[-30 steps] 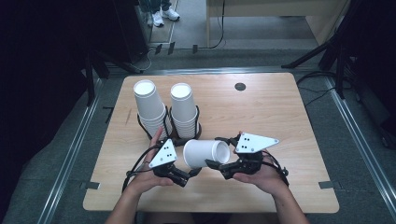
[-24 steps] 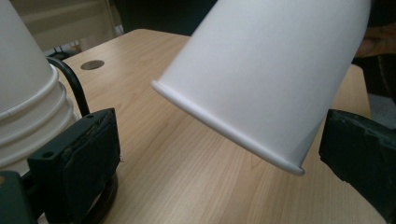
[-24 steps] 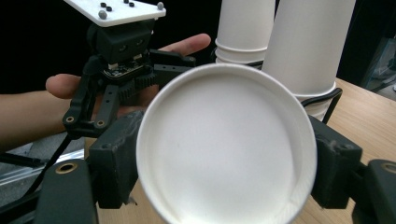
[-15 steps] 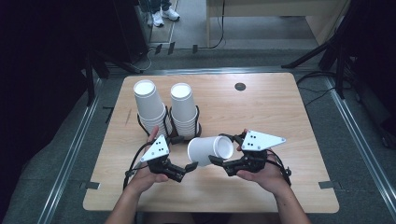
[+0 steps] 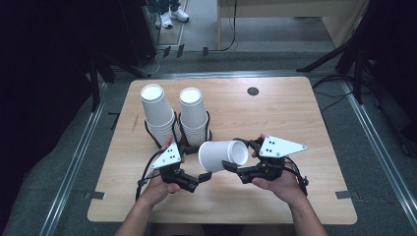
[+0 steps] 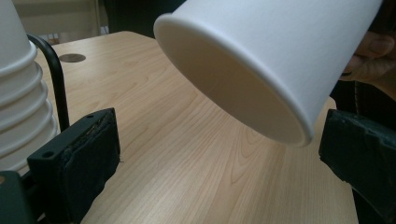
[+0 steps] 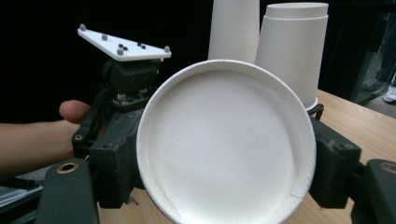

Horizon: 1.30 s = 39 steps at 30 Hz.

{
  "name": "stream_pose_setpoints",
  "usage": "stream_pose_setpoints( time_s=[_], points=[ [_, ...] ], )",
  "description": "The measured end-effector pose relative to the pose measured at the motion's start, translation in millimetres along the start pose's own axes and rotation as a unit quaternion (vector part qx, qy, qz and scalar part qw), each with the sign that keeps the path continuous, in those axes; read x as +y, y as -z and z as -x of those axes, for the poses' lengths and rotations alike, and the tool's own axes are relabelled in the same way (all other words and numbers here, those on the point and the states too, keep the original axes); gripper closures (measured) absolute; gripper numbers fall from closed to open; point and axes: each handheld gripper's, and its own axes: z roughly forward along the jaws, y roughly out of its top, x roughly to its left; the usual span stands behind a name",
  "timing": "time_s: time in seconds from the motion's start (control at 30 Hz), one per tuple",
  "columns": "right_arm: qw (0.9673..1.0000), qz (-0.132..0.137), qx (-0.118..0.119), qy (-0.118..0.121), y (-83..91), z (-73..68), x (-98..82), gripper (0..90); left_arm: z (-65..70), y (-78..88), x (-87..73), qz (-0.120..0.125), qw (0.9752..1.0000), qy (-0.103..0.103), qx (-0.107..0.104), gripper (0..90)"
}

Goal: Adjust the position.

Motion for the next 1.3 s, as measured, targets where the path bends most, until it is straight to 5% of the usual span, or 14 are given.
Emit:
stream_pose_setpoints(
  time_s=[0.57, 1.3],
  points=[
    [0.9988, 0.024, 0.035, -0.025, -2.5, -0.6, -1.8, 24.7, 7.8, -4.9, 1.1, 0.018, 0.9996, 0.005, -0.022, 0.0],
    [0.9969, 0.019, 0.073, -0.025, -7.3, -4.9, -3.8, 24.8, 18.7, -4.9, 6.9, 0.023, 0.9987, -0.042, -0.018, 0.0]
  ],
)
